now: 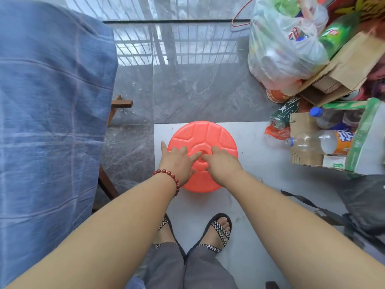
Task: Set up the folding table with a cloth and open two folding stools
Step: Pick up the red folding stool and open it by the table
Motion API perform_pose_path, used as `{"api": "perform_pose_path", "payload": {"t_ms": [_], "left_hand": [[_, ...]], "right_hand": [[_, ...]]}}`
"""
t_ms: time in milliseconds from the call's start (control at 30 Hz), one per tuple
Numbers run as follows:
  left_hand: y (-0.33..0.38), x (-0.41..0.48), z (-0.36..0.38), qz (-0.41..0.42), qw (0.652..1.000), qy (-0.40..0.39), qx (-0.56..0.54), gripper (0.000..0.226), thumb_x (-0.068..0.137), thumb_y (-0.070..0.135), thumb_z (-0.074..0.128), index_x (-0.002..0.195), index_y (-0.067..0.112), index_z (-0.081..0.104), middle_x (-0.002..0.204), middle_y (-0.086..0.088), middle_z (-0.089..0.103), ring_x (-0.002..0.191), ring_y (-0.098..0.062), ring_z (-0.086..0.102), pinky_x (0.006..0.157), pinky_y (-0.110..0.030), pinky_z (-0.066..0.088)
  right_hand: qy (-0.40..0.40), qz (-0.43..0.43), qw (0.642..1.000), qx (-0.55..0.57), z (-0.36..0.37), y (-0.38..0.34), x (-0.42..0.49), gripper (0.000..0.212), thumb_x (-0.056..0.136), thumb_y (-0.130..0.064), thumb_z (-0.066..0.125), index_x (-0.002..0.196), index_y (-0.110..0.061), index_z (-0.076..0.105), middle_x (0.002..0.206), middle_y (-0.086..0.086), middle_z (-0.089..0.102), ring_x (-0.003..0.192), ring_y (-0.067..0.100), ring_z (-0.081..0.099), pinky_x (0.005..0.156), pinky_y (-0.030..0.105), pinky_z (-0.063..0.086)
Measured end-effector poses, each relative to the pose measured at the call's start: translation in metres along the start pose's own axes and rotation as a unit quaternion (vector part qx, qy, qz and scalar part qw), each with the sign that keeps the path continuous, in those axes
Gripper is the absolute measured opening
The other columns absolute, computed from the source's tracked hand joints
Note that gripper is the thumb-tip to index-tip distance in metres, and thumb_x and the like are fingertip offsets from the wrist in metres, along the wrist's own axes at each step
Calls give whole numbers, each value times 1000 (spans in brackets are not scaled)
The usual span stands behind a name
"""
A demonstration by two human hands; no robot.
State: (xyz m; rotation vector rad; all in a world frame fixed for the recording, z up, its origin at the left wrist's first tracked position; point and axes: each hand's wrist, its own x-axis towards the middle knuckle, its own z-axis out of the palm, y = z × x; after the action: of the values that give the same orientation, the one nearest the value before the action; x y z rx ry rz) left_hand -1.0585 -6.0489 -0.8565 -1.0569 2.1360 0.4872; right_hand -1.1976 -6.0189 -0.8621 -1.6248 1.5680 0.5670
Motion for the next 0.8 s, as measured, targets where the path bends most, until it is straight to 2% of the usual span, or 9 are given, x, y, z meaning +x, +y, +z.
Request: {"api": "perform_pose_path", "payload": {"t_ms": [133, 233, 300, 400, 533, 600, 667, 733, 800], "left_hand": [[-1, -28, -25, -6, 999, -4, -51, 56, 96, 48, 34, 147, 37, 14, 139, -8, 40, 125, -32, 42, 108, -65, 9], [0, -56, -50, 3, 995, 3, -104, 52, 96, 43, 38, 145, 33, 23, 138, -7, 41, 126, -30, 43, 109, -63, 14], [-2, -79, -70, 18, 994, 24, -109, 49, 95, 39, 40, 142, 30, 29, 137, -5, 42, 125, -29, 44, 109, -61, 16], [-9, -115, -105, 39, 992, 60, -108, 49, 94, 37, 43, 141, 28, 32, 141, -3, 39, 130, -25, 40, 110, -59, 20], [-20, -165, -153, 21, 981, 108, -160, 47, 93, 37, 44, 139, 26, 36, 139, -1, 43, 126, -24, 44, 108, -50, 29], [-24, -195, -173, -8, 950, 127, -285, 47, 93, 38, 46, 137, 23, 40, 136, -3, 48, 123, -23, 48, 104, -43, 35], [-29, -228, -195, -29, 902, 142, -406, 45, 93, 33, 51, 135, 18, 44, 132, -5, 52, 122, -21, 49, 103, -36, 37], [-34, -261, -215, -32, 875, 162, -455, 42, 92, 27, 54, 131, 15, 48, 127, -5, 55, 118, -20, 51, 101, -31, 38], [-40, -295, -233, -33, 853, 186, -487, 41, 91, 23, 56, 130, 14, 50, 125, -4, 56, 117, -18, 52, 100, -28, 38]], "right_hand": [[34, 33, 996, 72, -24, -13, -34, 41, 95, -21, 48, 135, -19, 45, 131, 14, 40, 121, 33, 46, 95, 40, 41], [95, 101, 963, 231, -42, -30, -64, 41, 91, -18, 53, 132, -18, 50, 132, 13, 45, 122, 29, 46, 100, 35, 39], [119, 120, 939, 298, -60, -43, -85, 41, 87, -13, 54, 128, -19, 53, 128, 12, 50, 118, 26, 50, 98, 30, 39], [145, 111, 923, 339, -90, -61, -122, 41, 84, -10, 57, 124, -19, 57, 123, 11, 55, 111, 24, 54, 93, 26, 38], [189, 94, 903, 373, -132, -85, -177, 38, 83, -9, 59, 120, -18, 60, 121, 8, 55, 109, 25, 56, 97, 29, 40], [223, 85, 887, 396, -152, -98, -205, 35, 82, -8, 60, 115, -21, 63, 117, 3, 54, 105, 23, 57, 97, 30, 43], [244, 79, 869, 424, -173, -112, -235, 33, 82, -9, 60, 111, -24, 64, 115, 1, 54, 94, 18, 59, 90, 26, 45], [258, 71, 853, 448, -191, -127, -264, 33, 81, -10, 61, 108, -28, 63, 116, 2, 55, 90, 16, 60, 88, 27, 48], [275, 57, 839, 465, -208, -145, -294, 33, 81, -11, 61, 104, -34, 60, 114, -1, 57, 94, 16, 61, 91, 33, 49]]}}
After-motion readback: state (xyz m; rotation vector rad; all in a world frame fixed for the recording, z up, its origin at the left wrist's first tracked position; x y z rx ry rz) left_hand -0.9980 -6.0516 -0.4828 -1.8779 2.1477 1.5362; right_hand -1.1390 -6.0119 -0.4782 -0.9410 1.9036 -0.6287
